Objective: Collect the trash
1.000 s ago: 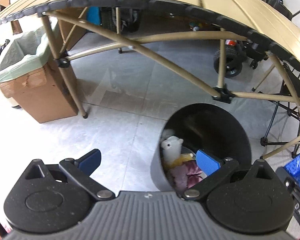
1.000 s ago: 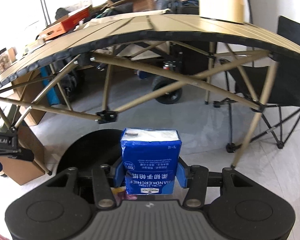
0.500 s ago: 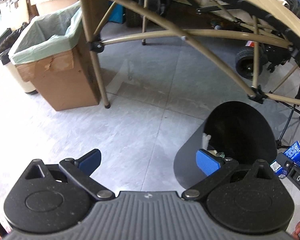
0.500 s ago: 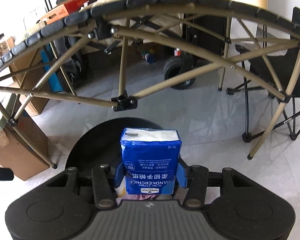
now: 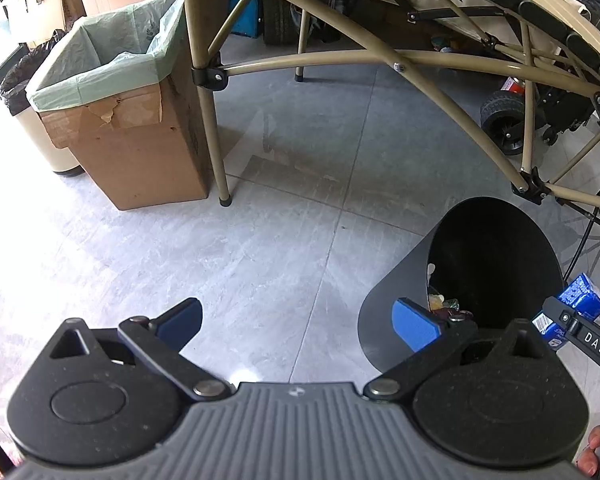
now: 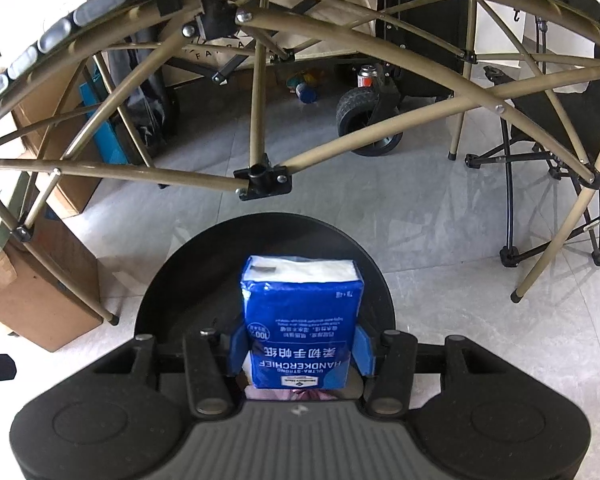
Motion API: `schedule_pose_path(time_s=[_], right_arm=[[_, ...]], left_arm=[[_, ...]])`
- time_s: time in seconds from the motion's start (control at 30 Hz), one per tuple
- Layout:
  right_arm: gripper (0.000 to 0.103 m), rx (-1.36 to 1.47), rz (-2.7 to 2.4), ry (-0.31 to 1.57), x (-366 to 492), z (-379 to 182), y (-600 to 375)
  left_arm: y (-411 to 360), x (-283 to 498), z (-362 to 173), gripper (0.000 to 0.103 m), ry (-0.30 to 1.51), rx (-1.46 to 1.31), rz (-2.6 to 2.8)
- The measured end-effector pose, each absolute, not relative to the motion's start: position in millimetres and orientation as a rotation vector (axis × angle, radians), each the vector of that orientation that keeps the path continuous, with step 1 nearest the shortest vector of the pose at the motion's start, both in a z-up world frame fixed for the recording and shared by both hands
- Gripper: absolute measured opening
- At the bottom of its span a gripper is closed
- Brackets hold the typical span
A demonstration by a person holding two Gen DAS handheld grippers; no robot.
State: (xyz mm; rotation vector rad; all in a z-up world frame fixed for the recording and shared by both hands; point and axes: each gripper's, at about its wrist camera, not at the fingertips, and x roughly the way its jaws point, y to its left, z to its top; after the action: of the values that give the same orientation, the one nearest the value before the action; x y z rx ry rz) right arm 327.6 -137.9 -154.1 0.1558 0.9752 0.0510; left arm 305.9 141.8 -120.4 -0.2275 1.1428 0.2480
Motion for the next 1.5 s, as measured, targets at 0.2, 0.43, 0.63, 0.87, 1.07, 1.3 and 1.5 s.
schedule_pose_path(time_s=[0.2,0.43,0.63,0.87,1.07,1.3,1.5], right_arm=[[0.086,0.149,0.061,0.979,330,-154,-139],[0.103,0.114,0.048,0.956,327,-151,-137],[0.103,0.113,0.054,0.96,326,-151,-138],[0.103,0.114,0.057,0.956,326,-151,-137],[0.103,0.115,0.062,0.952,324,-149,-138],[0.103,0.117,0.081,0.936,316,-142,-140],[0.103,0.115,0.098,0.896,302,-128,-147]], left_arm=[[141,306,-121,0.103,1.146,-0.226,0.249],[140,306,-122,0.103,1.147,-0.224,0.247],[139,306,-122,0.103,1.148,-0.223,0.245],[137,306,-121,0.103,1.147,-0.222,0.244],[135,304,-120,0.103,1.14,-0.218,0.236],[129,300,-111,0.103,1.095,-0.195,0.215],[112,290,-95,0.103,1.023,-0.157,0.183]])
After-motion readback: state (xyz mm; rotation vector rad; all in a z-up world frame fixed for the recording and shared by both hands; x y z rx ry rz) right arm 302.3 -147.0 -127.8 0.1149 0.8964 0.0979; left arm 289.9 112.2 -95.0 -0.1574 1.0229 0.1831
